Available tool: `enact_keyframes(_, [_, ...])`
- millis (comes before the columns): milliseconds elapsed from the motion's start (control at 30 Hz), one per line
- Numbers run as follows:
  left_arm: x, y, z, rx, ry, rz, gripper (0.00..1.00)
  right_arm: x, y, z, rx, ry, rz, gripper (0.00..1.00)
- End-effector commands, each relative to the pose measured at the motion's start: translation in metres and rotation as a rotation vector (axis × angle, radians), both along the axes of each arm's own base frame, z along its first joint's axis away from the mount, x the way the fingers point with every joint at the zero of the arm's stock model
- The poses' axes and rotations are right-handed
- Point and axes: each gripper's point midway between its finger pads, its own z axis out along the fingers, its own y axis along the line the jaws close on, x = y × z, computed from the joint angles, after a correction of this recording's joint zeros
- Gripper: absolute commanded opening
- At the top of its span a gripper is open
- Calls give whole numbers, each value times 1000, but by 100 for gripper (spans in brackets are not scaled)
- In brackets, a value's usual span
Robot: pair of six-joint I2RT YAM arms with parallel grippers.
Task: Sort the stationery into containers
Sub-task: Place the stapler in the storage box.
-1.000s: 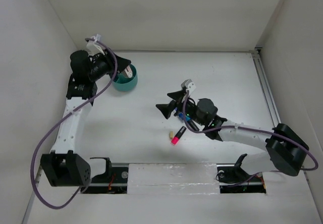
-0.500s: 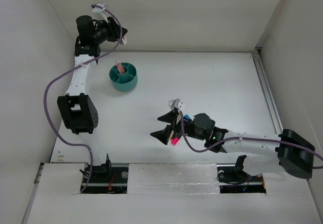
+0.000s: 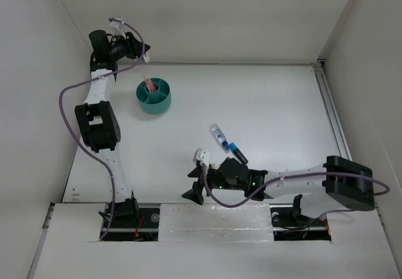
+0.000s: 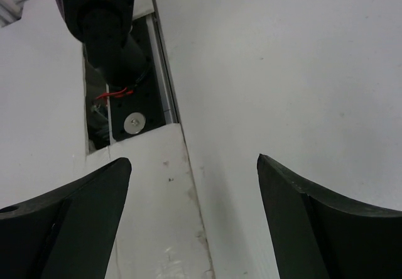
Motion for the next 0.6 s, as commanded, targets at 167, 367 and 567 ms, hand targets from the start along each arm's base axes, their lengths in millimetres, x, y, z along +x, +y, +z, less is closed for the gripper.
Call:
enact_keyframes(167, [5, 0, 27, -28, -149, -148, 0, 1, 0, 55, 124, -79, -50, 87])
enact_keyframes(367, [7, 0, 6, -23, -123, -157, 0, 7, -39, 95, 187, -114, -142, 87])
enact_keyframes(567, [1, 3, -28, -35, -80, -172, 0, 18, -78, 115, 189, -151, -250, 88])
